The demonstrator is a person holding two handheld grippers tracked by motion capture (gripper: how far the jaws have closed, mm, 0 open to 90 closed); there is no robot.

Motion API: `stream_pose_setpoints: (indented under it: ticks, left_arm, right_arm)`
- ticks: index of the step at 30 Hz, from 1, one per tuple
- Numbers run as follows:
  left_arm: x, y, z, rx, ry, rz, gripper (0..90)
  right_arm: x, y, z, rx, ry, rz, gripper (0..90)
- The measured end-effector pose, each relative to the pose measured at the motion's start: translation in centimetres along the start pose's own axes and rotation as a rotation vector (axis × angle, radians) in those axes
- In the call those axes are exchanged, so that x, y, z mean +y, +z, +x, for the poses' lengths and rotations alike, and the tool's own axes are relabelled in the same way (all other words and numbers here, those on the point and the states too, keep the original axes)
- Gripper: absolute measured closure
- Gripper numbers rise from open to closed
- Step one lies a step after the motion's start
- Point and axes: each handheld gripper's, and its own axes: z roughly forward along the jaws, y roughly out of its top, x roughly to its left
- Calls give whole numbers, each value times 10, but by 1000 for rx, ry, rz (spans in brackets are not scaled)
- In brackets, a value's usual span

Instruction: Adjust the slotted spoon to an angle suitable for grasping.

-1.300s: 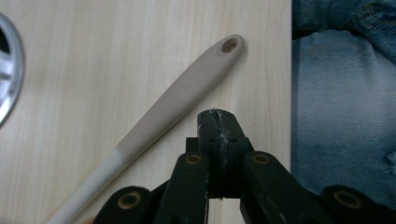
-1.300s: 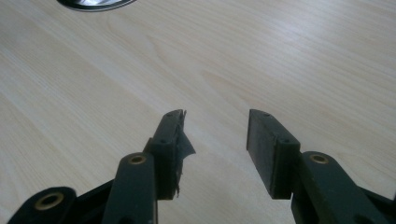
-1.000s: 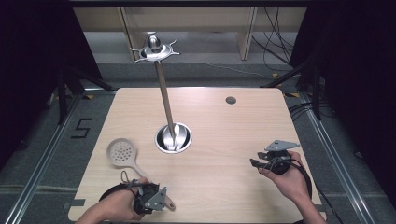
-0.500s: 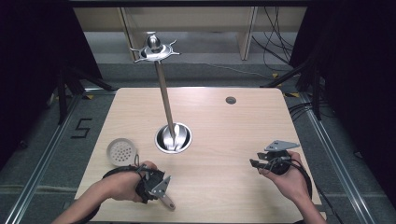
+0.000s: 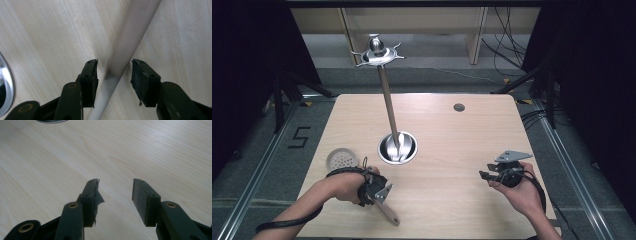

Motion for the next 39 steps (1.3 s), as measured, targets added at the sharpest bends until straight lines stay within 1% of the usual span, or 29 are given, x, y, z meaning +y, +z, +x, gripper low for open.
stream_pose_setpoints:
  ticks: [1,2,3,4,5,6,7,11,12,15,16,19,20,21,22,23,24,25,26,27,28,31,32,33,34,36,37,38,39]
  left_arm:
    - [0,0,2,0,27,18,572]
    - [0,1,2,-6,25,14,578]
    - [-1,2,1,-11,6,1,587]
    - [-1,2,1,-11,6,1,596]
    - [-1,2,5,-10,44,32,600]
    - [-2,3,4,-12,23,14,603]
    - [-2,4,3,-16,15,7,608]
    - [0,6,4,-19,25,16,610]
    - [1,7,4,-21,29,25,614]
    - [1,9,4,-31,39,35,646]
    - [1,9,4,-29,38,35,659]
    - [2,8,4,-21,56,41,675]
    - [3,8,4,-14,69,48,681]
    - [4,7,5,-11,93,69,686]
    - [5,7,5,-4,88,69,693]
    - [6,6,4,4,72,59,701]
    - [7,4,6,16,94,80,709]
    - [8,1,8,26,94,79,717]
    - [8,0,7,33,56,44,726]
    - [9,-4,9,44,63,54,733]
    - [9,-8,10,50,54,46,736]
    - [8,-17,10,81,13,-2,739]
    - [7,-21,10,92,5,-13,739]
    - [7,-21,10,92,5,-13,739]
    - [7,-30,10,122,-26,-48,740]
    - [5,-35,9,146,-76,-101,740]
    - [4,-38,9,155,-84,-107,740]
    - [3,-42,8,171,-107,-125,740]
    - [2,-44,8,181,-119,-133,740]
  right_arm:
    - [0,0,0,1,3,0,567]
    - [0,0,0,2,3,0,567]
    - [0,0,0,2,3,0,567]
    - [0,0,0,2,3,1,567]
    - [0,0,0,2,3,1,567]
    - [0,0,0,1,0,1,567]
    - [0,-1,1,4,16,7,567]
    - [1,-1,1,5,17,8,567]
    - [0,0,0,1,2,2,567]
    - [1,-1,1,4,17,8,567]
    - [0,-1,1,4,16,8,567]
    - [0,0,1,2,9,-1,567]
    - [0,0,1,2,10,-1,567]
    - [0,0,1,2,10,0,567]
    - [0,0,1,2,9,-1,567]
    - [0,0,1,2,11,0,567]
    - [-1,0,1,2,13,0,567]
    - [-1,0,1,2,13,0,567]
    - [0,0,0,0,3,1,567]
    - [0,0,-1,0,4,0,567]
    - [0,0,-1,0,4,0,567]
    - [0,0,-1,0,3,-1,567]
    - [0,0,-1,0,3,-1,567]
    - [0,0,-1,0,2,0,567]
    - [0,0,-1,-1,2,0,567]
    - [0,-1,0,1,5,0,567]
    - [0,-1,0,0,4,-1,567]
    - [0,-1,0,-1,3,-2,567]
    - [0,-1,0,-2,-1,-5,567]
